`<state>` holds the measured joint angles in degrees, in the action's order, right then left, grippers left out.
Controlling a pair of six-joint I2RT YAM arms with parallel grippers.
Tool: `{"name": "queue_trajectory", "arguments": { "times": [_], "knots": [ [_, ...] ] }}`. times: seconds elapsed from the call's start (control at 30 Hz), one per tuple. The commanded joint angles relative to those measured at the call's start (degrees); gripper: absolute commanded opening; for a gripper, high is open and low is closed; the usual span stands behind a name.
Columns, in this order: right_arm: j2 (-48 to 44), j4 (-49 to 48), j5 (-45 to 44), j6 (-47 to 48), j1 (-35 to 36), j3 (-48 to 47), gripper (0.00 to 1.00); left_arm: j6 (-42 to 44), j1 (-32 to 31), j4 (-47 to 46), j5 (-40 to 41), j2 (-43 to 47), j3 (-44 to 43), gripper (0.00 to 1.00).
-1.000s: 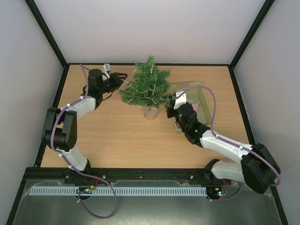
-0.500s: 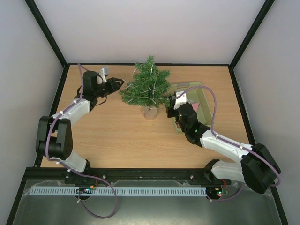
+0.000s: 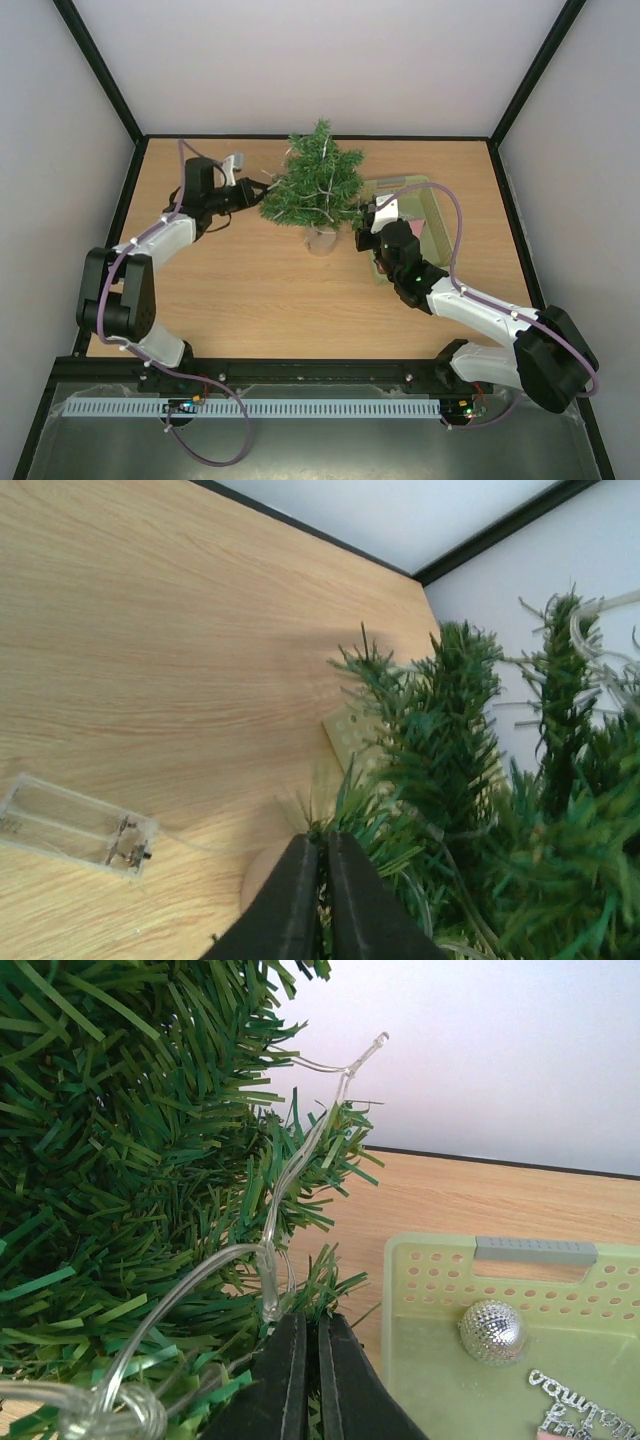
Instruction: Decorate the small christmas tree
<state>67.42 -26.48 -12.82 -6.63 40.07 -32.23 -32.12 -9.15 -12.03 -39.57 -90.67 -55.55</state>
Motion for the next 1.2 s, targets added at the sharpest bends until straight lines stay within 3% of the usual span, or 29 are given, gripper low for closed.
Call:
{"name": "queue_trajectory", "arguments": {
  "times": [0.0, 0.47, 0.73, 1.17],
  "knots": [
    [-0.47, -0.74, 0.03, -0.09, -0.35, -1.44, 0.02, 0.31, -0.76, -0.07, -1.56, 5.9, 3.46, 0.02],
    [-0.01, -3.4, 5.44, 1.06, -0.37, -2.19, 0.02, -6.67, -4.66, 7.77, 10.35, 27.08, 17.07, 0.02],
    [1.25, -3.56, 5.01, 3.24, -0.46, -4.23, 0.03, -20.18, -9.8, 8.01, 19.28, 39.36, 24.42, 0.02],
    [-1.84, 2.17, 0.08, 1.62, -0.53, -4.08, 0.3, -25.03, -15.67, 12.82, 30.62, 46.2, 27.58, 0.02]
  ]
}}
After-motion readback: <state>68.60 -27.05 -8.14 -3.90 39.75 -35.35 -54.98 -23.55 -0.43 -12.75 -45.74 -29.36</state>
